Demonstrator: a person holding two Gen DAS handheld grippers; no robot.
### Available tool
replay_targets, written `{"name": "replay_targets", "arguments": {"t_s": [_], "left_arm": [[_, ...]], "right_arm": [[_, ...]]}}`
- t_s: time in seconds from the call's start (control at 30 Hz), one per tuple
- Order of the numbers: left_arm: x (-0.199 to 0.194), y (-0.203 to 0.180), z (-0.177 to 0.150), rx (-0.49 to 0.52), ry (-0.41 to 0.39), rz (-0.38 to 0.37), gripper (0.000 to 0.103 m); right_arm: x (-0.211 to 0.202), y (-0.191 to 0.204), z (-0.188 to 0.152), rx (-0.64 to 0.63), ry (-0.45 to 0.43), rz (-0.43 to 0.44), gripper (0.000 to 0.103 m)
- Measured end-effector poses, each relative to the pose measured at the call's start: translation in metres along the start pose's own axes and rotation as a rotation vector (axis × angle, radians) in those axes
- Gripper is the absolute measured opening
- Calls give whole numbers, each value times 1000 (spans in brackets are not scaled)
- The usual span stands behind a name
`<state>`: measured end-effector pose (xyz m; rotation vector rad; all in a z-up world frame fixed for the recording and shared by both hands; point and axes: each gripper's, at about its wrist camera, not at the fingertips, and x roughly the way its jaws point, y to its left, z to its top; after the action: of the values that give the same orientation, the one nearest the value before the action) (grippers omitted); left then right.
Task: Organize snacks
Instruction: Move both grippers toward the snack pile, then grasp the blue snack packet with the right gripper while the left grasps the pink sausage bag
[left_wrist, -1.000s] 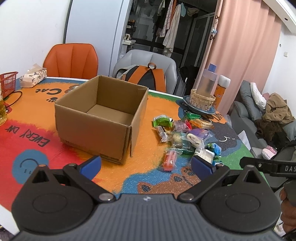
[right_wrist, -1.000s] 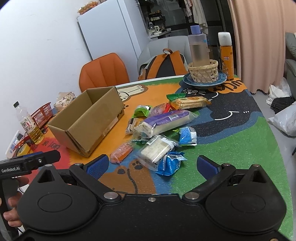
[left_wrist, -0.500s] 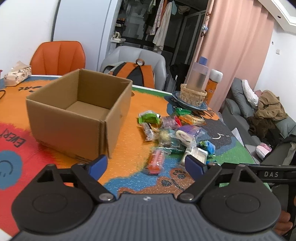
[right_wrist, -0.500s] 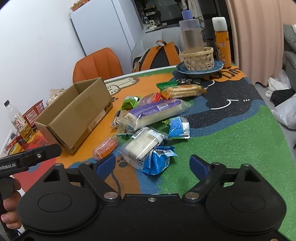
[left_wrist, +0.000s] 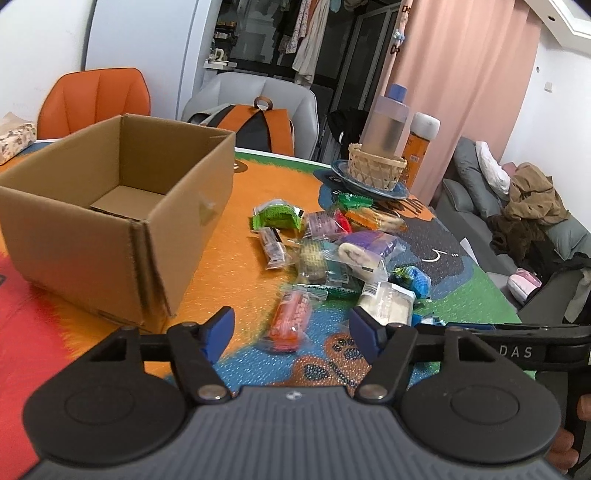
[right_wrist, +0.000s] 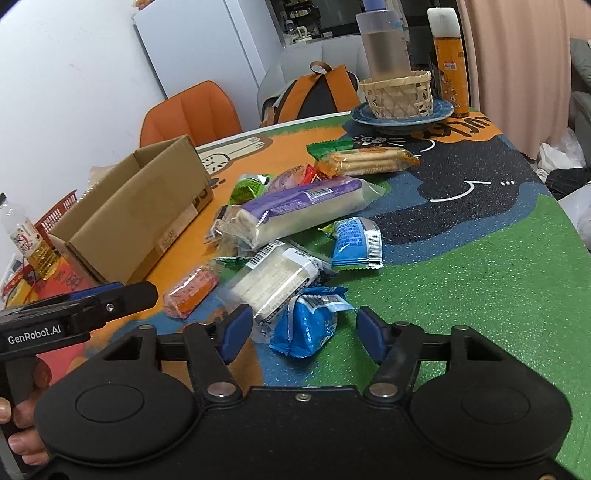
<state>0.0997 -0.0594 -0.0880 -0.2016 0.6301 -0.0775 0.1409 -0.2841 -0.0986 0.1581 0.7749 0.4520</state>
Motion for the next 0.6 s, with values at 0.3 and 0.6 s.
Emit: {"name": "replay_targets", "arguments": {"t_s": [0.3, 0.6], "left_arm": [[27, -1, -2, -4, 35, 1, 55], [35, 1, -8, 9, 51, -8, 31]], "right_arm": [[10, 1, -1, -39, -6, -42, 51], [6, -10, 2, -1, -18, -40, 32]]}}
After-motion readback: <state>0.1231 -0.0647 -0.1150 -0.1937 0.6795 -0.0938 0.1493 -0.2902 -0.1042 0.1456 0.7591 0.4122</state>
